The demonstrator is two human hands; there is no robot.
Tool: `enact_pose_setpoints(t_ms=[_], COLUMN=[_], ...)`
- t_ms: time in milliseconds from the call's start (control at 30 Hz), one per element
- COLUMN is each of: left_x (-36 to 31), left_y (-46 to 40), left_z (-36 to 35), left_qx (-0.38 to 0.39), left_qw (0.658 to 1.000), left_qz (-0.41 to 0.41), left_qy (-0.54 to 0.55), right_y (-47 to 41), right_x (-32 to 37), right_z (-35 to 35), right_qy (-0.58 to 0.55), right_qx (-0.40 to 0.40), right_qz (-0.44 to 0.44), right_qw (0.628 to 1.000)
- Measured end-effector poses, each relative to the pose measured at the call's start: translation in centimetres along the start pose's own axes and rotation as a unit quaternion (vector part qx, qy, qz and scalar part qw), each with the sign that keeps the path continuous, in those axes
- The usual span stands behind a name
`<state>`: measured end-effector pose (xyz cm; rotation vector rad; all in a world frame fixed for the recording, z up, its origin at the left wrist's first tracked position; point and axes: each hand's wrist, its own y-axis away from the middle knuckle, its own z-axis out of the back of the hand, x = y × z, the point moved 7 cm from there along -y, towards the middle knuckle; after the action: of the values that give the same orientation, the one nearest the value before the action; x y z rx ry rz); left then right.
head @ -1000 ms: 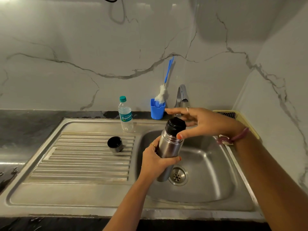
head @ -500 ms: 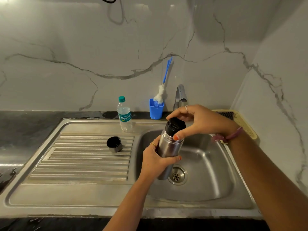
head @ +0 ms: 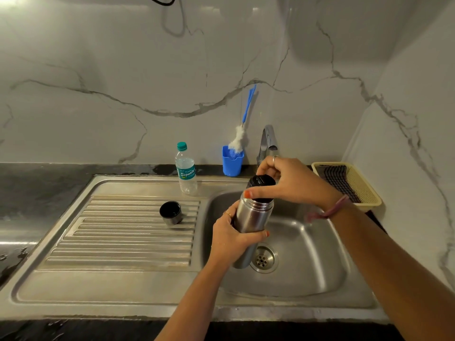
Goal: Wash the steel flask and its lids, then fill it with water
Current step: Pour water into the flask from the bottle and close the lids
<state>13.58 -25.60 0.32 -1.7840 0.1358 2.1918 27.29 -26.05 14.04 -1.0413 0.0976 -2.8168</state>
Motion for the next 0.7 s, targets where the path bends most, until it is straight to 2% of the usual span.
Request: enact_pose_setpoints(t_ms=[67,133,200,267,367,433,467,600,700], left_x=[0.1,0.3,0.4,0.2,0.3,0.3,0.3,0.3,-0.3], left_y=[0.0,0.0,0.0,0.0,0.1,0.2,0.2,0.2,-0.1], left_z=[0.0,0.1,0.2,0.2,0.3,0.4,0.5,0.4,0.2], left_qx=[0.002,0.002,-0.001,-0.002,0.000,0.001,0.002,0.021,0.059], left_qw=[1.000,1.000,1.000,1.000,1.000,1.000,1.000,1.000,0.998], left_qz=[-0.002,-0.003,-0.001,-0.002,0.000,0.003,0.004,0.004,-0.004], left_qy=[-0.002,0.000,0.001,0.002,0.007,0.015,0.015,0.013,0.011], right_y=[-0.1,0.3,0.8,0.6,0.0,-0.1,-0.1,0.3,0.3], right_x=[-0.7,-1.1,-1.1,-1.0,-1.3,-1.6,-1.9,-2.5,-2.4], right_z=[-0.5,-0.9,-0.8,-0.7,-0.8,-0.9,-1.0,-2.6,-4.4], right_qy=[0.019,-0.048,-0.106,-0.117,-0.049,-0.035,-0.057,-0.184,-0.215], right_qx=[0.024,0.131,0.184,0.160,0.061,0.031,0.049,0.213,0.259], right_qz=[-0.012,-0.022,-0.001,0.020,-0.002,-0.018,-0.020,0.011,0.051], right_qw=[0.999,0.990,0.977,0.980,0.997,0.999,0.997,0.960,0.940])
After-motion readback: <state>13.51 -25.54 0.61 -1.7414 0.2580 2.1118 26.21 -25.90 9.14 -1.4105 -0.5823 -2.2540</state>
